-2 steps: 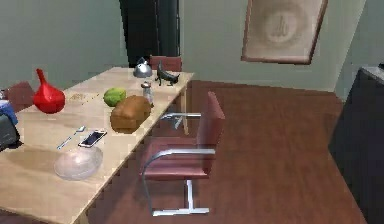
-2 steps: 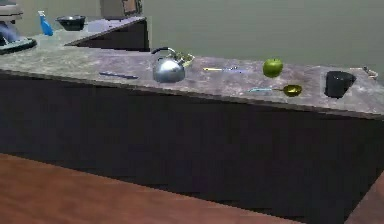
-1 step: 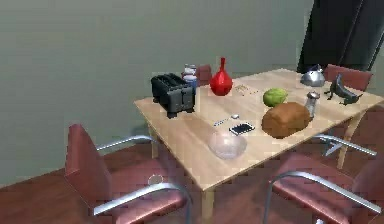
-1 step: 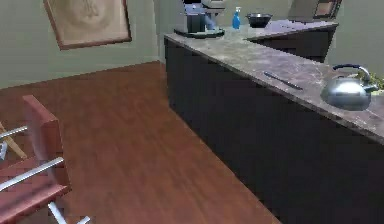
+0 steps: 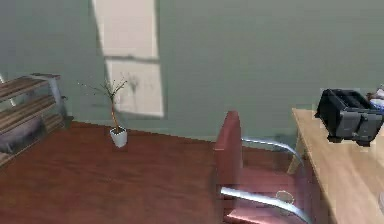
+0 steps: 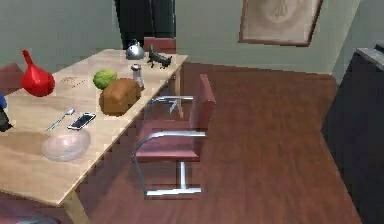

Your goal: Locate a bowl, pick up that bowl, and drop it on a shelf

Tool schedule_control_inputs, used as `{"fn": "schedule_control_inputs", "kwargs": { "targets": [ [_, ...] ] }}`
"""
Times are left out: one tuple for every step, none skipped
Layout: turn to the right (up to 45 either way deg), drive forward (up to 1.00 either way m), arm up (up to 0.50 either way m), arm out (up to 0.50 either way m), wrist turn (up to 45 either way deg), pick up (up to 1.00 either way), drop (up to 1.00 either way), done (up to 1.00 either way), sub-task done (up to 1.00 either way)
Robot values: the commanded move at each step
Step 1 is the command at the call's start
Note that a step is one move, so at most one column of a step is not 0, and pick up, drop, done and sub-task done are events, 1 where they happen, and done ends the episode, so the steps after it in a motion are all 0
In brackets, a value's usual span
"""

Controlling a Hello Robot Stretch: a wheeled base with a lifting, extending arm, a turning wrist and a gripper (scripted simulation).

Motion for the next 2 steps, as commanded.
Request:
{"fn": "schedule_control_inputs", "kwargs": {
  "targets": [
    [-30.0, 0.00, 0.00, 0.00, 0.0, 0.00, 0.00, 0.00, 0.00],
    [0.0, 0.00, 0.50, 0.00, 0.0, 0.00, 0.00, 0.00, 0.00]
  ]
}}
